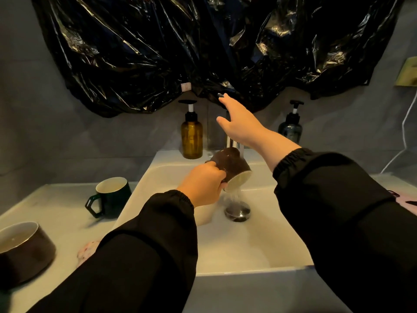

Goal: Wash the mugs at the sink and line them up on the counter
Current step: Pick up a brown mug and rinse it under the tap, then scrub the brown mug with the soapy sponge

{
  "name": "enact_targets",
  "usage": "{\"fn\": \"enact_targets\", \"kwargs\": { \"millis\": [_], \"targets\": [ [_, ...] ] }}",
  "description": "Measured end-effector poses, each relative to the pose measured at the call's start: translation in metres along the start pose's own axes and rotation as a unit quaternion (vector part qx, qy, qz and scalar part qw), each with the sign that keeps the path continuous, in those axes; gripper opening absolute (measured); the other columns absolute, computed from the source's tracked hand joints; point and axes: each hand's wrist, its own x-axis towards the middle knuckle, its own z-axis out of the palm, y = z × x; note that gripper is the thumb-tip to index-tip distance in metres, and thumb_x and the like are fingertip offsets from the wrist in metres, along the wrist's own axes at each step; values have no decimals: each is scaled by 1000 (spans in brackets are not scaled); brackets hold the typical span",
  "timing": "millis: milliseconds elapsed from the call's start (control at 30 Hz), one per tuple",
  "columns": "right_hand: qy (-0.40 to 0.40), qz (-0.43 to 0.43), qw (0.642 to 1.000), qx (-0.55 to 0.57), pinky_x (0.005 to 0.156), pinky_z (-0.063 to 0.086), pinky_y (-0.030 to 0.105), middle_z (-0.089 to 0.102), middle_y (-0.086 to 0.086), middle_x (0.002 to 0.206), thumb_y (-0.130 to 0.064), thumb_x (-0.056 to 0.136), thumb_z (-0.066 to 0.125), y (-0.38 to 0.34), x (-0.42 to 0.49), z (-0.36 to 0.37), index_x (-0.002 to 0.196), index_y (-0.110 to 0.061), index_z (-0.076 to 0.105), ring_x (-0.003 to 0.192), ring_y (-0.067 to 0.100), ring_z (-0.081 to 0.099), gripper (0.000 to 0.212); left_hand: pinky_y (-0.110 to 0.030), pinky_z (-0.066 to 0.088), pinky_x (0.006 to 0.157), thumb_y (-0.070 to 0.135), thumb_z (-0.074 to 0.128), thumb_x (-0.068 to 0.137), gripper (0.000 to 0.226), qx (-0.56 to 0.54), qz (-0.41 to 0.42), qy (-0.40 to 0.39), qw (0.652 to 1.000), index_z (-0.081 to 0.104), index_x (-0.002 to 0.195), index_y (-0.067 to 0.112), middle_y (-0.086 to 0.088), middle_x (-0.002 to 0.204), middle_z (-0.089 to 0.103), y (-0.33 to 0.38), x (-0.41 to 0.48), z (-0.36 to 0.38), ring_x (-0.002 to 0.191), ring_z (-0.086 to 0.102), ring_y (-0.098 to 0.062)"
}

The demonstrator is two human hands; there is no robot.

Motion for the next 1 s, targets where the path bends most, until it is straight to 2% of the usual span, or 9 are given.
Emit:
{"fn": "enact_targets", "kwargs": {
  "millis": [167, 333, 500, 600, 667, 767, 900, 967, 1000],
  "targets": [
    [4, -9, 999, -43, 118, 8, 45, 14, 4, 160, -26, 98, 48, -6, 7, 2, 148, -14, 30, 147, 21, 12, 55, -27, 47, 83, 27, 46, 97, 29, 104, 79, -16, 991, 62, 117, 13, -6, 110, 65, -1, -3, -5, 101, 53, -20],
    [20, -29, 998, -57, 104, 34, 31, 44, 6, 142, -21, 94, 49, -9, -2, 3, 130, -10, 49, 130, 23, 41, 38, -30, 52, 75, 20, 49, 94, 27, 207, 124, -50, 969, 61, 117, 11, -8, 106, 65, -1, -9, -11, 96, 52, -22],
    [29, -42, 995, -90, 99, 38, 33, 48, 8, 136, -21, 92, 50, -15, -10, 4, 121, -6, 54, 123, 24, 45, 33, -27, 41, 68, 19, 49, 95, 28, 275, 139, -76, 948, 59, 119, 9, -11, 107, 64, 2, -16, -19, 95, 52, -23],
    [15, -34, 993, -108, 112, 26, 39, 43, 9, 142, -23, 92, 49, -18, -12, 2, 122, -7, 54, 129, 26, 41, 34, -28, 46, 75, 19, 48, 96, 29, 308, 143, -89, 936, 58, 121, 7, -12, 110, 64, 4, -23, -22, 98, 52, -24],
    [-13, -37, 989, -144, 118, 10, 41, 32, 7, 152, -26, 93, 47, -17, -16, 1, 132, -9, 48, 141, 24, 27, 42, -31, 47, 81, 18, 47, 96, 29, 324, 153, -95, 929, 58, 121, 7, -13, 110, 65, 6, -28, -25, 100, 51, -25],
    [-15, -69, 984, -163, 119, 4, 41, 20, 5, 158, -26, 94, 46, -12, -29, 4, 141, -12, 39, 147, 18, 10, 49, -34, 41, 87, 19, 48, 96, 27, 335, 154, -85, 926, 60, 117, 9, -9, 107, 66, 5, -34, -31, 102, 51, -25],
    [23, -78, 992, -95, 120, 11, 39, 25, 2, 157, -19, 95, 49, -8, -64, 11, 135, -15, 47, 146, 16, 15, 40, -38, 31, 98, 31, 46, 96, 22, 245, 39, -52, 967, 64, 99, 19, 0, 92, 65, 3, -43, -39, 96, 53, -21],
    [7, -57, 996, -72, 118, 17, 36, 28, 2, 156, -17, 95, 49, -6, -81, 13, 133, -14, 49, 145, 16, 20, 38, -32, 36, 84, 33, 45, 96, 25, 80, -86, -37, 992, 61, 85, 18, -1, 83, 61, 2, -48, -44, 85, 54, -21],
    [-6, -42, 997, -65, 116, 20, 33, 29, 2, 155, -17, 95, 49, -7, -87, 15, 134, -14, 49, 143, 17, 23, 38, -30, 39, 76, 32, 48, 96, 27, -39, -159, -34, 986, 60, 78, 16, -2, 78, 61, 1, -51, -48, 80, 55, -21]
  ]
}}
